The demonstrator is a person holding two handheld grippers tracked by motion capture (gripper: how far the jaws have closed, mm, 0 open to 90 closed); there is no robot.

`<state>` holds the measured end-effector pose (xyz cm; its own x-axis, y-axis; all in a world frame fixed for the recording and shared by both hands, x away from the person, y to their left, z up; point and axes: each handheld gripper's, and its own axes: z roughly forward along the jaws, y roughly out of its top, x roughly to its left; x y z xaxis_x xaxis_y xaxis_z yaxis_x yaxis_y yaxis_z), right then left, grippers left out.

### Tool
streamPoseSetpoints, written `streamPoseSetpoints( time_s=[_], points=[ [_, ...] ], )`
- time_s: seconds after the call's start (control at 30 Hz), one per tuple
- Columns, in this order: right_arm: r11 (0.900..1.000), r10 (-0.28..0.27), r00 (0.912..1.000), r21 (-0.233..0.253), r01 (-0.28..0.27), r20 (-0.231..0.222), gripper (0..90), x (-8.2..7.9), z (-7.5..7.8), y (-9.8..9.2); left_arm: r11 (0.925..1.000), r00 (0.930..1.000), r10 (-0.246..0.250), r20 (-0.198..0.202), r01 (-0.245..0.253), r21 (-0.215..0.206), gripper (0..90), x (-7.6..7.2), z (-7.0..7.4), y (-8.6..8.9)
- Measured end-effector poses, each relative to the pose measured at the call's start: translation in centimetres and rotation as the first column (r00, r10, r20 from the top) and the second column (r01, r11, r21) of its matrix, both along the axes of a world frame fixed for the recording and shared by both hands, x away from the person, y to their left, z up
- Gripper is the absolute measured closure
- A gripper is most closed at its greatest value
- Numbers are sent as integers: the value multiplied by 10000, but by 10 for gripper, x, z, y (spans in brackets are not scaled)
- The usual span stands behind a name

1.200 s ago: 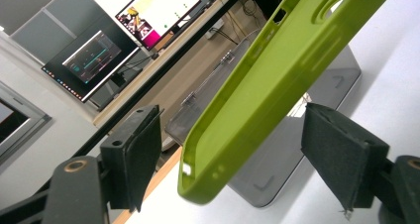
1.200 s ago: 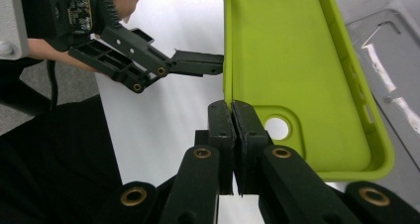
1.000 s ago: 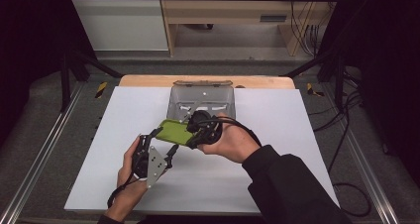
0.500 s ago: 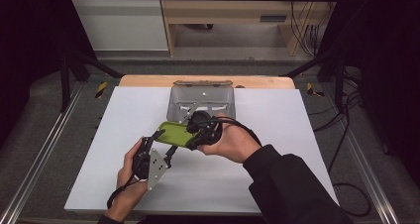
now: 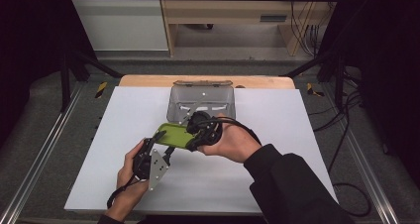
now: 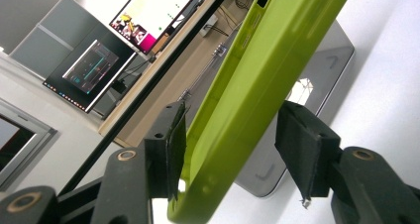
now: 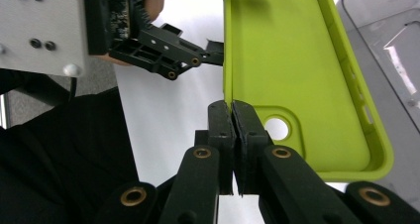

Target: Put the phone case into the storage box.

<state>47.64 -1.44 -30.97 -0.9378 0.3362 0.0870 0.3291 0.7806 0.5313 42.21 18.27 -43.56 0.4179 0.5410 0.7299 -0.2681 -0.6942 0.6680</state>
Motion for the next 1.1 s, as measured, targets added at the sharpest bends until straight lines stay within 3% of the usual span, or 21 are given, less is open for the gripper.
streamPoseSetpoints(
  time_s=[0.07,0.63,0.8,0.9,1.1],
  points=[
    [9999,68,10000,-120,-68,5,877,-1,0,1,9999,10000,-36,-58,36,-102,471,1,0,0],
    [9980,377,9993,-518,-375,34,876,-3,7,2,9995,9999,13,-147,-8,309,584,2,-5,-1],
    [9970,461,9989,-630,-460,-4,875,-1,11,1,9994,9998,56,-170,-50,331,667,2,-5,1],
    [9971,433,9990,-626,-435,-54,874,0,11,1,9996,9998,123,-177,-119,248,736,1,-4,2],
    [9983,504,9987,-305,-503,-3,863,2,12,3,9974,9995,291,-118,-282,669,777,1,-6,3]
  ],
)
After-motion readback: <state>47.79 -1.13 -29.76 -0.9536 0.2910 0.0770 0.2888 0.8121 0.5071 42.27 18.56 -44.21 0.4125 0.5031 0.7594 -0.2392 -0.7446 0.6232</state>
